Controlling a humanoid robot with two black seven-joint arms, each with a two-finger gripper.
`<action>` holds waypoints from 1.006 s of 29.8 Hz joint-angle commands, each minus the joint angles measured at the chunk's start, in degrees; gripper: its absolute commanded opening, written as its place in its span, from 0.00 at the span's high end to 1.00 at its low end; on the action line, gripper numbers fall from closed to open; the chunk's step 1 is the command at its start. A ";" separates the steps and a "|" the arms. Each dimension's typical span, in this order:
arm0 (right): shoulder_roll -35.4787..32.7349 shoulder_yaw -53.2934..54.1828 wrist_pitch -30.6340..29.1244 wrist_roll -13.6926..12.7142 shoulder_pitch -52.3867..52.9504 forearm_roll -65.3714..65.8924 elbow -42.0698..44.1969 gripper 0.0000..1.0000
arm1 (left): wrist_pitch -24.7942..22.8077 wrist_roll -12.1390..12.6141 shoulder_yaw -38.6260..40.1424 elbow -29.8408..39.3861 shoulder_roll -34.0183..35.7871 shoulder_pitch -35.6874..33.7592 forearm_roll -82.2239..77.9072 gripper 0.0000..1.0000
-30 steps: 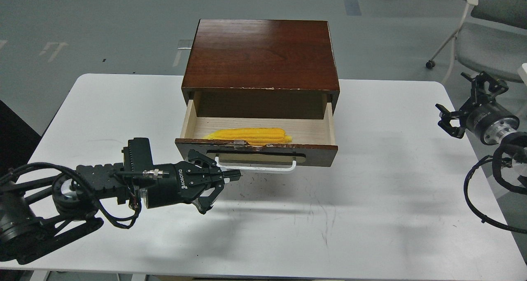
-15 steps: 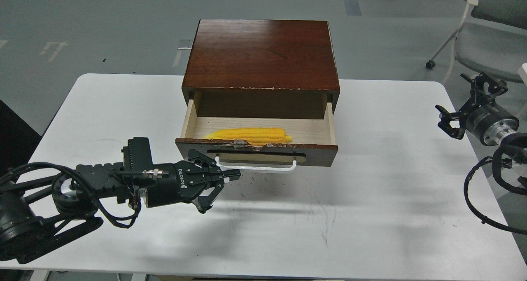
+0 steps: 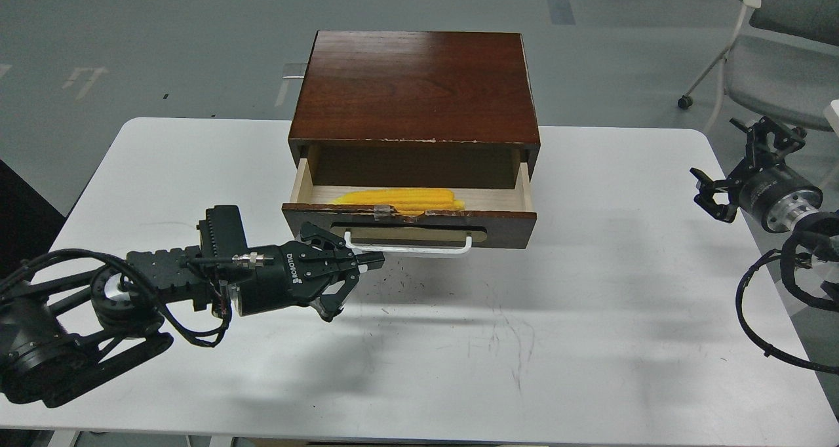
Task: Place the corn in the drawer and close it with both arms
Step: 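Push the drawer shut with the left gripper toward the cabinet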
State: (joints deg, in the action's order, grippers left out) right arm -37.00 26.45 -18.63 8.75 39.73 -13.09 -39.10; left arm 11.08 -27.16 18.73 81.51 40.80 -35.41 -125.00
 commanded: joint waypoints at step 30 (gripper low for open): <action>0.00 0.00 -0.09 -0.05 -0.44 0.00 0.08 0.05 | -0.19 -0.43 -0.09 -10.32 -7.31 -4.84 0.00 1.00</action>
State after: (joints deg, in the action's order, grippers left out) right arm -37.00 26.45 -18.72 8.72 39.29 -13.10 -39.03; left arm 10.89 -27.64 18.67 72.16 34.33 -40.15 -125.01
